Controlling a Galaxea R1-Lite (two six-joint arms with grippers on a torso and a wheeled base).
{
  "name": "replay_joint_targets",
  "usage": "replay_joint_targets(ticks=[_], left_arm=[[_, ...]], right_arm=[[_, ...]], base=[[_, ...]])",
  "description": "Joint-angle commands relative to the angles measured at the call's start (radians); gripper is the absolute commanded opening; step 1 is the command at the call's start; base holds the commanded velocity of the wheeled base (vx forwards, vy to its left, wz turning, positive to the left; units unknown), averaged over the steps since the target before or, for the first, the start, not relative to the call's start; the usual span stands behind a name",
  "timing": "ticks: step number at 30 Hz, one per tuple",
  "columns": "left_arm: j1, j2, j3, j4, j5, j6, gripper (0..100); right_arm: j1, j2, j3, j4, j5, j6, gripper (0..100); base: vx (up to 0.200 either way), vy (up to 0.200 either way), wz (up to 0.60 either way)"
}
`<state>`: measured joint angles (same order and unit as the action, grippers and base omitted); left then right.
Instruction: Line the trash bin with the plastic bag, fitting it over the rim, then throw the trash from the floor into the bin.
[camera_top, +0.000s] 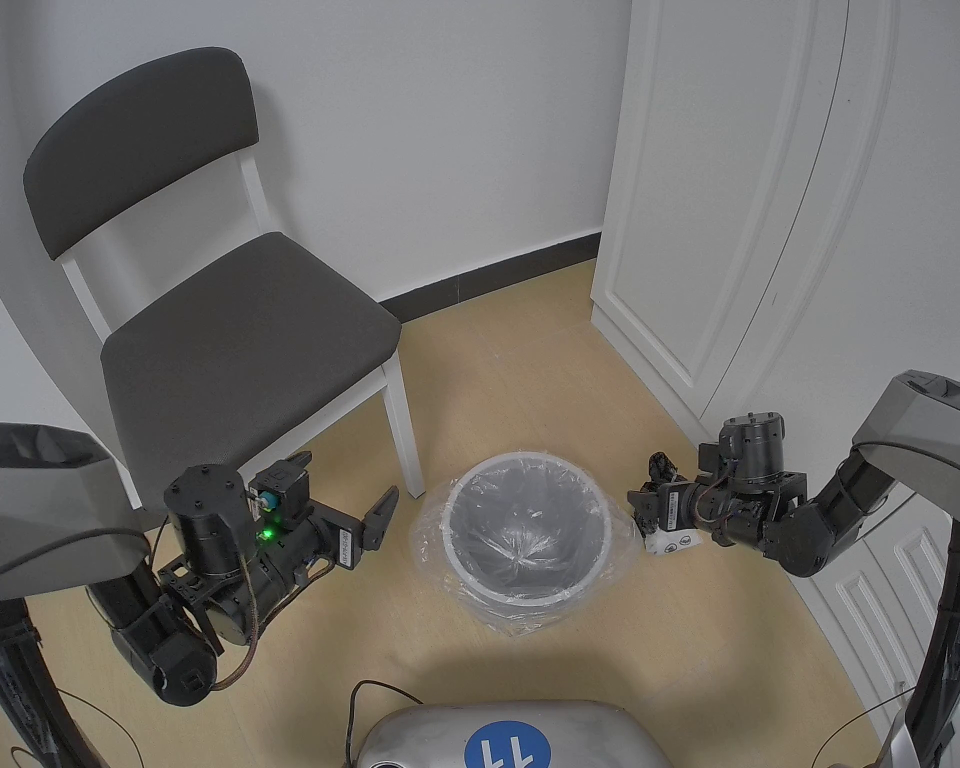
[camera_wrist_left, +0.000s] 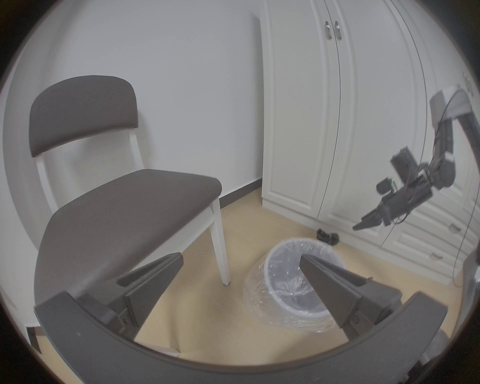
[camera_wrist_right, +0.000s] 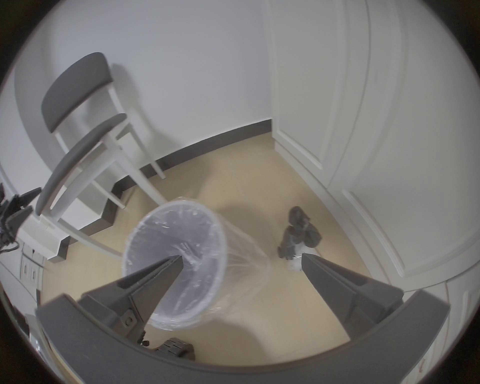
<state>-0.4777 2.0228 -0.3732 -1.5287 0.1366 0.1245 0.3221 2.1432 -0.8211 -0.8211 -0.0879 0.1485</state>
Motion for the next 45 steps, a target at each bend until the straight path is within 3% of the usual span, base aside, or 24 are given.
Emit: replay_joint_targets(ticks=[1, 9, 14, 17, 18, 25, 31, 45], left_arm=[[-0.004, -0.153, 0.079, -0.001, 0.003, -0.057, 100], [0.065, -0.249, 0.151, -0.001, 0.005, -0.129, 100], [0.067, -0.245, 0.165, -0.001, 0.08, -0.126, 100], [0.073, -0.242, 0.168, -0.001, 0.101, -0.128, 100], [0.077, -0.237, 0.166, -0.001, 0.104, -0.132, 100], [0.085, -0.243, 0.258, -0.002, 0.106, -0.143, 100], [0.088, -0.254, 0.295, -0.004, 0.106, -0.17, 100], [0.077, -0.276, 0.326, -0.004, 0.11, -0.172, 100]], right_arm=[[-0.112, 0.026, -0.05, 0.077, 0.023, -0.003, 100], [-0.212, 0.138, -0.199, 0.131, 0.051, 0.003, 100], [-0.259, 0.204, -0.348, 0.181, 0.077, -0.003, 100], [-0.278, 0.233, -0.464, 0.275, 0.083, -0.001, 100], [-0.284, 0.256, -0.563, 0.369, 0.089, 0.002, 100], [-0.275, 0.428, -0.849, 0.481, 0.134, -0.003, 100], [-0.279, 0.593, -1.176, 0.744, 0.138, 0.0, 100], [-0.222, 0.708, -1.179, 0.658, 0.148, 0.063, 100]], base=[[0.0, 0.0, 0.0], [0.0, 0.0, 0.0], [0.0, 0.0, 0.0], [0.0, 0.0, 0.0], [0.0, 0.0, 0.0], [0.0, 0.0, 0.0], [0.0, 0.0, 0.0], [0.0, 0.0, 0.0]])
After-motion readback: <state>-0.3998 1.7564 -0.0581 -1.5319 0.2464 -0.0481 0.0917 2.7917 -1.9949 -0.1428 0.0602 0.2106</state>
